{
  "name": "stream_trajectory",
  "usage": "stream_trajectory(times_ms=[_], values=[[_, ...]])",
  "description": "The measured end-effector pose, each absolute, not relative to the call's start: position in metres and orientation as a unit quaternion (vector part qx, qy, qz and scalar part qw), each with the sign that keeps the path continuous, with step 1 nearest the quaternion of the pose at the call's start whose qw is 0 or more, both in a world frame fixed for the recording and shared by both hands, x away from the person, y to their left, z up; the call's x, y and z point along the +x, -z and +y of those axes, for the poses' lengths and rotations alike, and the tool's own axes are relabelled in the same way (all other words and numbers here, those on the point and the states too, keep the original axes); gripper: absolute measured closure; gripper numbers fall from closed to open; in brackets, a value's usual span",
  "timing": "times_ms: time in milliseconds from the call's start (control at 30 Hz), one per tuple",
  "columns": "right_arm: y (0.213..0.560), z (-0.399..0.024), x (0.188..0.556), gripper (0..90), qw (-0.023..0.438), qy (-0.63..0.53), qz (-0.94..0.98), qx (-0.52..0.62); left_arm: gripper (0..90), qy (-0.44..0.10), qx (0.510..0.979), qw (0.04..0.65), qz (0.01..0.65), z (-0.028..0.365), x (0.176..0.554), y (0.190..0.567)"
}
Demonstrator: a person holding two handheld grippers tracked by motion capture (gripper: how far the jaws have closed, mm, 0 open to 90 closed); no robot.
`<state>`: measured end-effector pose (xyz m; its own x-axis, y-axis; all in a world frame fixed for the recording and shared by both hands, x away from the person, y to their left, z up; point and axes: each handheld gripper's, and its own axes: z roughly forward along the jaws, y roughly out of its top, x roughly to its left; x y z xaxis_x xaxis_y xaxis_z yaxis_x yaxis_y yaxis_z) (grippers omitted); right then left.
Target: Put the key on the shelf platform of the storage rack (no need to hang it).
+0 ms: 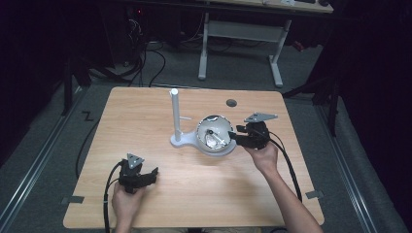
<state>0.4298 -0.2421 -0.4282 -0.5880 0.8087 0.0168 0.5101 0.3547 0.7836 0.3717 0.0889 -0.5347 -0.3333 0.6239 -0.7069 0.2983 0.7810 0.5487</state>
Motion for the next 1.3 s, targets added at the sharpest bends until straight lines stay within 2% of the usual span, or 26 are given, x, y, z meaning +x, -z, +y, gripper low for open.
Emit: stream_trajectory(times_ms=[1300], values=[[0.426, -0.301, 0.400, 50.8, 0.218, -0.407, 0.754, 0.467, 23.7, -0.165, 0.289, 0.499, 0.800, 0.087, 0.371, 0.535]])
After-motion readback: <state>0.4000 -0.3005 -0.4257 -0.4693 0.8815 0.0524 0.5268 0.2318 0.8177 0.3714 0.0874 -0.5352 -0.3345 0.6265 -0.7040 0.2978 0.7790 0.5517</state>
